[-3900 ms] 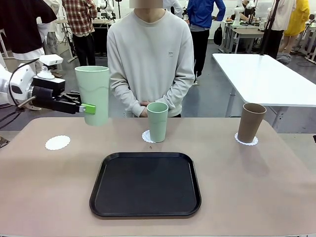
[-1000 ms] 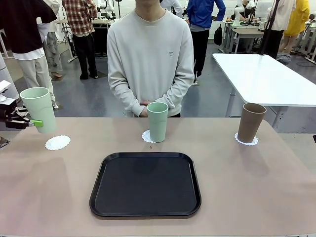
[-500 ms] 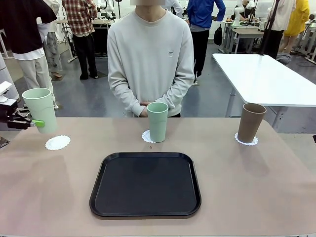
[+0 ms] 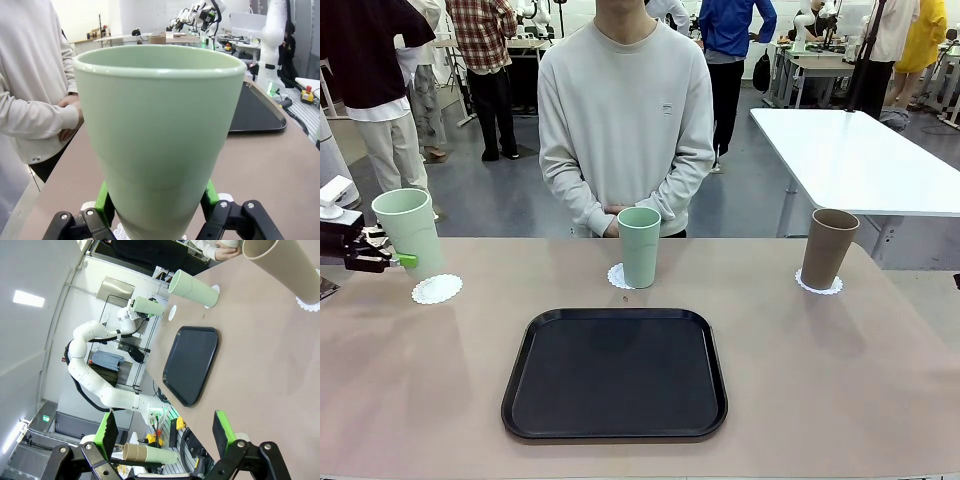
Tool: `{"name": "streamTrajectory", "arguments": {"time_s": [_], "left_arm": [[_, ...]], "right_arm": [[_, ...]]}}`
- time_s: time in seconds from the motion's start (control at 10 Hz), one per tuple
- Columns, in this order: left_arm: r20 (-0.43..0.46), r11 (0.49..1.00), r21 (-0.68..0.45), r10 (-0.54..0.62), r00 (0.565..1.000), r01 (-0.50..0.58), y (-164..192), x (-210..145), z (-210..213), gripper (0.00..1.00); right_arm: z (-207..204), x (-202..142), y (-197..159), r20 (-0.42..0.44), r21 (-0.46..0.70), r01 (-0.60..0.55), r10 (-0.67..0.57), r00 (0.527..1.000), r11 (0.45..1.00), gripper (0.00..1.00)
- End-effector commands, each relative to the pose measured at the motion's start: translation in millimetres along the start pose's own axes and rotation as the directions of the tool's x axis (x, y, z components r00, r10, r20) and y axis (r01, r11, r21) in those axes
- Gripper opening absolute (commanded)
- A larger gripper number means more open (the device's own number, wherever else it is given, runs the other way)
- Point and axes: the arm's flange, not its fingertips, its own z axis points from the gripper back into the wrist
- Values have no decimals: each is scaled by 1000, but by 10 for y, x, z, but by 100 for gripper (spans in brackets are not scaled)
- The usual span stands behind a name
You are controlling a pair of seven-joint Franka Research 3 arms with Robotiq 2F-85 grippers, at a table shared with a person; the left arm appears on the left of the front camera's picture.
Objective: Place coasters on the table and set cups on them.
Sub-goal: Take one Reusable plastic cup from the Flat Tray and place it on a coaster set by the human.
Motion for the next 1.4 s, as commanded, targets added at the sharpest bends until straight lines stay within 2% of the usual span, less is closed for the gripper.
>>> {"name": "streamTrajectory", "arguments": {"time_s": [0.0,0.5,1.3], "left_arm": [[42,1000,-2,-10,999,10,145,-157,22,83],[82,997,16,74,994,-76,283,-467,66,83],[66,993,-39,110,992,-108,250,-608,-92,83]], "right_arm": [[4,-2,2,4,10,-5,5,1000,1000,100],[4,-2,2,4,10,-5,5,1000,1000,100],[4,-2,2,4,10,-5,5,1000,1000,100]]}}
